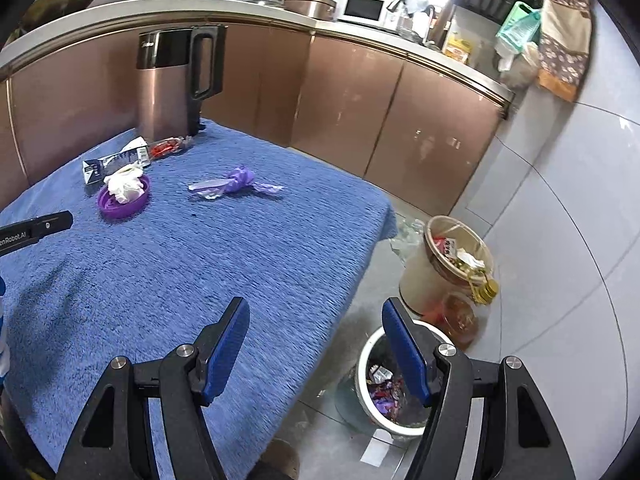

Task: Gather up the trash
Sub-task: 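Move both tools back over the remaining trash on the towel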

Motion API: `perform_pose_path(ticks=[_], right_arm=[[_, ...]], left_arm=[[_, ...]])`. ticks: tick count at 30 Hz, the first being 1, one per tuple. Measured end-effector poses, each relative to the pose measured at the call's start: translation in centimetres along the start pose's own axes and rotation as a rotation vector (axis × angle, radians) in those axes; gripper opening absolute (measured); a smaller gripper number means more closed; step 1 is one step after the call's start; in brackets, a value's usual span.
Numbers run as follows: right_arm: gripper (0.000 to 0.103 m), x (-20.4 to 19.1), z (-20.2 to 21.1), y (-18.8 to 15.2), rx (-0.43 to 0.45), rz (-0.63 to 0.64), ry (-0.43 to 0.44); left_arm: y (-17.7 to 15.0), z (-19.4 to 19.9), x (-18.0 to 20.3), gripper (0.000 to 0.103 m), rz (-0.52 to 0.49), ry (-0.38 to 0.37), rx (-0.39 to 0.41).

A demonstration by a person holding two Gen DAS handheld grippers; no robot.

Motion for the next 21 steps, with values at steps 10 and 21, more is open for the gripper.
perform_pose_path(ticks=[10, 21], right_arm=[[0.066, -1.6, -1.5, 0.8, -0.009, 0.028, 0.029], [0.066, -2.0, -4.9, 2.0, -0.054, -0.014, 0.186]], left_arm=[[-0.4, -1.3, -1.2, 0.036, 0.01, 0.019, -0.02], [0.7, -2.5, -1.1, 0.036, 0.028, -0.077, -0.039]])
Point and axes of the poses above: each gripper's, at about its wrist camera, not at the fingertips, and z roughly against the way its jaws point, x to its right, y to its top, the point moved 8 cm from there along -z, roughly the way its jaws point, and after that the axes turned 6 degrees about -z, right-handed, at the moved point
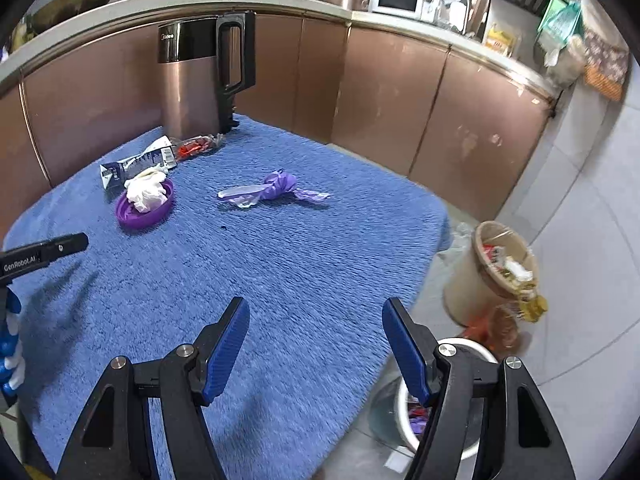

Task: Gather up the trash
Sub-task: 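Move both tools back over the remaining trash on the towel, then grasp the white tissue with the left tool while the right grasps a purple wrapper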

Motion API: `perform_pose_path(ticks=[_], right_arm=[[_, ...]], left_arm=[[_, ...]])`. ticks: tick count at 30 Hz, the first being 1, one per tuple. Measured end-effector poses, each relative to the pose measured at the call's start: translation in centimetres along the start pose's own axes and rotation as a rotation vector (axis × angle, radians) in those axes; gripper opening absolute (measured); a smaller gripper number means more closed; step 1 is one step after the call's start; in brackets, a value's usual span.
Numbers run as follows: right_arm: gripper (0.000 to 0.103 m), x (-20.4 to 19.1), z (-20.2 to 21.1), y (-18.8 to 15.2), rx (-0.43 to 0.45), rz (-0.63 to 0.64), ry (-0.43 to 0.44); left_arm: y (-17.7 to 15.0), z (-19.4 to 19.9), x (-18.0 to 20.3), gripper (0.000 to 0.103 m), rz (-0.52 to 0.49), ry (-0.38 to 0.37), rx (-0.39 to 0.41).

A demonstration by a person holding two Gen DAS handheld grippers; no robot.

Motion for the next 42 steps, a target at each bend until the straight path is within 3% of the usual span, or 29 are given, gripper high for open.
perform_pose_path(ticks=[3, 5, 9, 16, 22, 23, 25, 27, 28, 29, 32, 42], right_arm=[[0.066, -0.3, -1.3, 0.9, -0.013, -0.033, 0.09], [0.066, -0.7, -2.3, 1.7, -0.024, -0.039, 0.132], [0.066, -1.4, -4.5, 3.7, -0.027, -0.023, 0.162], [0.066, -2.3, -9.7, 8.6, -0.017, -0.021, 0.204], [0.066, -2.8, -14.9, 10.0, -0.06, -0.029, 0.206], [0.065, -2.8, -15.6, 9.9, -0.072, -0.033, 0.207], [0.052, -3.0, -16.5, 9.4, -0.098, -0.036, 0.222], [0.041, -3.1, -16.5, 9.2, -0.096, -0.043, 0.25], [0.037, -3.2, -16.4, 9.2, -0.093, -0.043, 0.253], [0.035, -3.1, -16.2, 9.1, -0.088, -0.039, 0.25], [0.029, -3.1, -15.4, 8.7, -0.084, -0.031, 0.259], [0.026, -2.1, -8.5, 7.0, -0.006, -0.07, 0.298]], left_arm=[[1.2, -0.5, 1.0, 0.037, -0.039, -0.022, 0.009], [2.3, -1.0, 1.6, 0.046, -0.07, -0.017, 0.024], [4.5, -2.1, 2.7, 0.047, -0.133, -0.003, 0.052], [6.4, -5.7, 1.8, 0.047, -0.138, 0.039, 0.028], [7.2, -8.4, 1.7, 0.047, -0.153, 0.066, 0.004], [7.2, -8.8, 1.7, 0.047, -0.157, 0.076, -0.006], [6.9, -9.5, 1.8, 0.046, -0.163, 0.078, -0.028], [6.6, -10.1, 1.8, 0.041, -0.165, 0.079, -0.035], [6.5, -10.1, 1.8, 0.032, -0.171, 0.081, -0.032], [6.4, -10.1, 2.0, 0.024, -0.179, 0.074, -0.029], [6.8, -9.8, 2.4, 0.015, -0.196, 0.075, -0.012], [7.5, -3.7, 3.7, 0.014, -0.176, 0.069, 0.07]])
Point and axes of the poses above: each gripper's, at about its wrist camera, not at the fingertips, and z roughly against the way its jaws point, x to its right, y to its top, the point moved 8 cm from there along -z, roughly the way its jaws point, and after that the axes turned 6 degrees about -z, right-handed, at the moved point
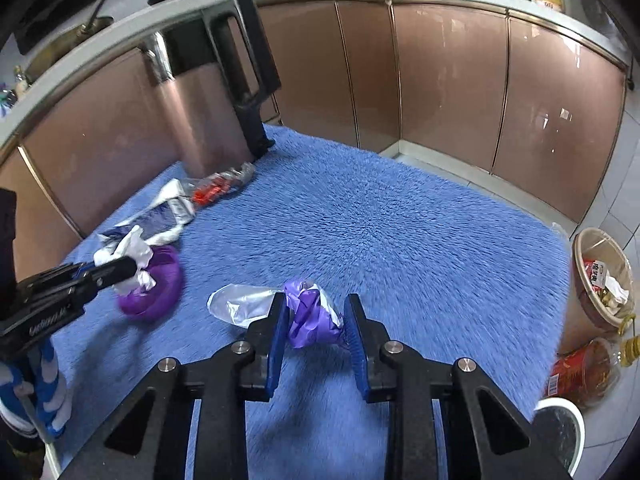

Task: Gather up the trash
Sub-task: 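Grasp the white tissue with the left tool while the right grasps a purple wrapper, then carry both items over the bin and open both tools to drop them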

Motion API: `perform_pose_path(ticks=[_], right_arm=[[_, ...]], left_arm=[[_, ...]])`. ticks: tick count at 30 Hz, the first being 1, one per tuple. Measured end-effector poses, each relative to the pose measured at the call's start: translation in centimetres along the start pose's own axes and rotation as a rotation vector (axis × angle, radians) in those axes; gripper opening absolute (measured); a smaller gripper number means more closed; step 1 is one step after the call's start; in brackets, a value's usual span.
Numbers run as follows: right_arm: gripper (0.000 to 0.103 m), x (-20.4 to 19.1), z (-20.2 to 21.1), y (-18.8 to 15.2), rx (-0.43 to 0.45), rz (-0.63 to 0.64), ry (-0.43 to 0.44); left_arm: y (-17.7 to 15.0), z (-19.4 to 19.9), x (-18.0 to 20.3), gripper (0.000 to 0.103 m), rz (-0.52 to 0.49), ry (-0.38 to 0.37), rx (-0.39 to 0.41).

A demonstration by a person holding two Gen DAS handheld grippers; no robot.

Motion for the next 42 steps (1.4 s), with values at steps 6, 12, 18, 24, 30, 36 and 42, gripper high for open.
perform_pose_path(ticks=[6, 12, 18, 24, 30, 36, 42], right_arm=[[0.026, 0.7, 7.1, -0.7, 0.088, -0.022, -0.006], [0.026, 5.7, 14.2, -2.8, 0.17, -0.102, -0.095], [0.026, 15.9, 19.3, -8.3, 0.19, -0.274, -0.28], [0.027, 24.4, 19.6, -13.4, 0.118, -0.415, -0.411], [0.03, 29.5, 16.4, -16.4, 0.043, -0.503, -0.452], [0.043, 32.2, 14.8, -18.0, 0.003, -0.526, -0.495], [0.048, 32.6, 15.3, -19.2, 0.006, -0.551, -0.512]], left_arm=[[0.8, 5.1, 2.5, 0.014, -0.014, -0.027, 0.044], [1.2, 6.8, 10.7, 0.014, -0.11, -0.119, 0.046], [0.0, 4.9, 22.5, 0.014, -0.213, -0.274, -0.013], [-2.3, -0.3, 34.4, 0.015, -0.267, -0.423, -0.152], [-4.4, -4.6, 43.0, 0.019, -0.344, -0.503, -0.242], [-5.1, -6.4, 45.8, 0.03, -0.371, -0.521, -0.262], [-4.8, -5.5, 45.9, 0.032, -0.364, -0.541, -0.256]])
Point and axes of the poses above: each gripper's, at about its wrist camera, not at the fingertips, and z roughly against the way its jaws point, x to its right, y to its top, the point moved 8 cm from there along -z, roughly the way its jaws point, and after that the axes turned 6 degrees about -z, right-handed, at the moved point
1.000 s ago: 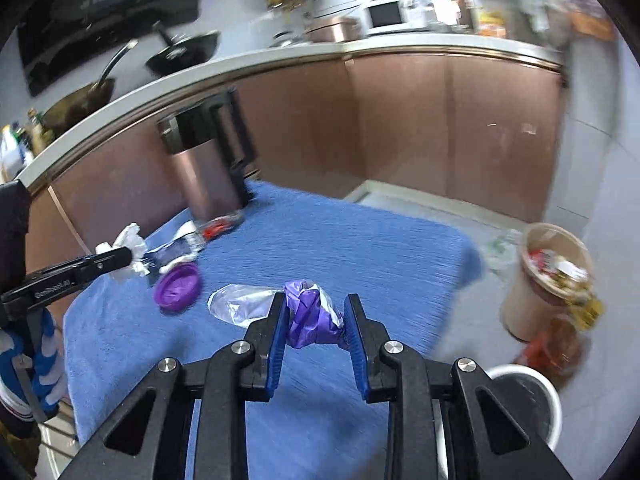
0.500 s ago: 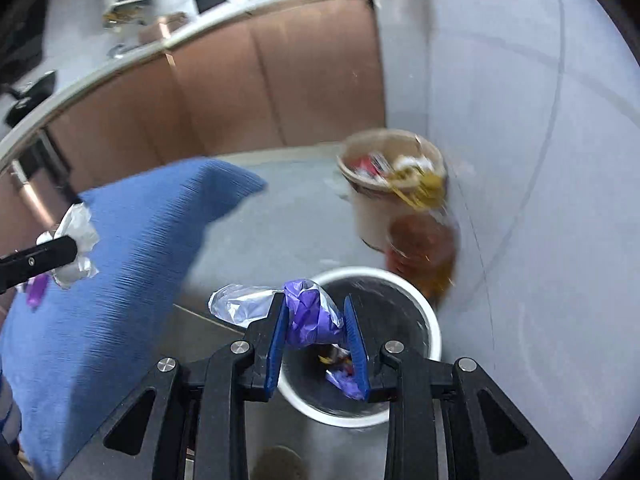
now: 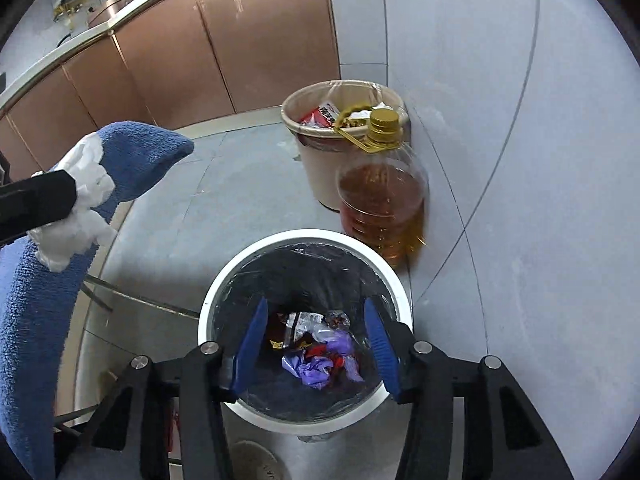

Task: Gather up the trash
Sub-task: 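Carry both items over the bin and open both tools to drop them, then move both tools back over the towel toward the carton and purple lid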

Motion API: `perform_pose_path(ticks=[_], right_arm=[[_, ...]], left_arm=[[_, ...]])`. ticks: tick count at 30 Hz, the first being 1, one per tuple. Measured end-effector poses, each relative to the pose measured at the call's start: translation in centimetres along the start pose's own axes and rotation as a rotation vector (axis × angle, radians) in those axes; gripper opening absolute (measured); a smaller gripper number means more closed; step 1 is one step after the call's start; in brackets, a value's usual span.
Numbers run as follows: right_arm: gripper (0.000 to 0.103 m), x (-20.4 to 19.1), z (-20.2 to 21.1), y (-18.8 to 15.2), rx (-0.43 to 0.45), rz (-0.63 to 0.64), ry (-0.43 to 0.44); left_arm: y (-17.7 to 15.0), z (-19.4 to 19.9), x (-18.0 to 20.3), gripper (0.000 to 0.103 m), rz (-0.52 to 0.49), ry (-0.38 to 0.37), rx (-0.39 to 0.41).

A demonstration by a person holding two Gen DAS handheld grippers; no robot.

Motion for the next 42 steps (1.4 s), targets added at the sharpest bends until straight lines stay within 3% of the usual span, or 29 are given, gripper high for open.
perform_pose_path(ticks=[4, 7, 15, 24, 29, 34, 42], right_arm=[[0.051, 0.0, 1.5, -0.1, 0.025, -0.021, -0.008], [0.052, -0.2, 2.7, -0.3, 0.041, -0.029, -0.006], [0.053, -0.1, 6.0, -2.3, 0.056, -0.059, -0.013], [0.054, -1.8, 12.8, -1.3, 0.163, -0.05, 0.016], [0.054, -5.9, 17.5, -0.2, 0.24, 0.011, 0.085], [0.053, -12.8, 21.2, 0.5, 0.28, 0.121, 0.183], [0.053, -25.5, 24.9, -0.4, 0.248, 0.304, 0.375]], left_arm=[[0.2, 1.2, 0.6, 0.036, -0.004, -0.016, 0.012], [0.4, 1.6, 1.2, 0.044, -0.001, -0.037, 0.012], [0.7, 2.8, 2.0, 0.045, 0.023, -0.049, 0.026], [0.5, 12.1, 1.4, 0.045, 0.002, 0.022, 0.204], [-0.9, 19.7, -2.5, 0.045, 0.001, 0.138, 0.28], [-3.8, 26.5, -8.2, 0.045, 0.035, 0.244, 0.325], [-12.1, 35.7, -20.8, 0.045, 0.18, 0.395, 0.358]])
Point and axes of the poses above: each gripper's, at about its wrist camera, not at the fingertips, and z roughly against the way its jaws point, x to its right, y to its top, the point moved 8 cm from there along -z, roughly the way its jaws point, and after that the axes turned 6 degrees about -z, right-handed, at the moved point
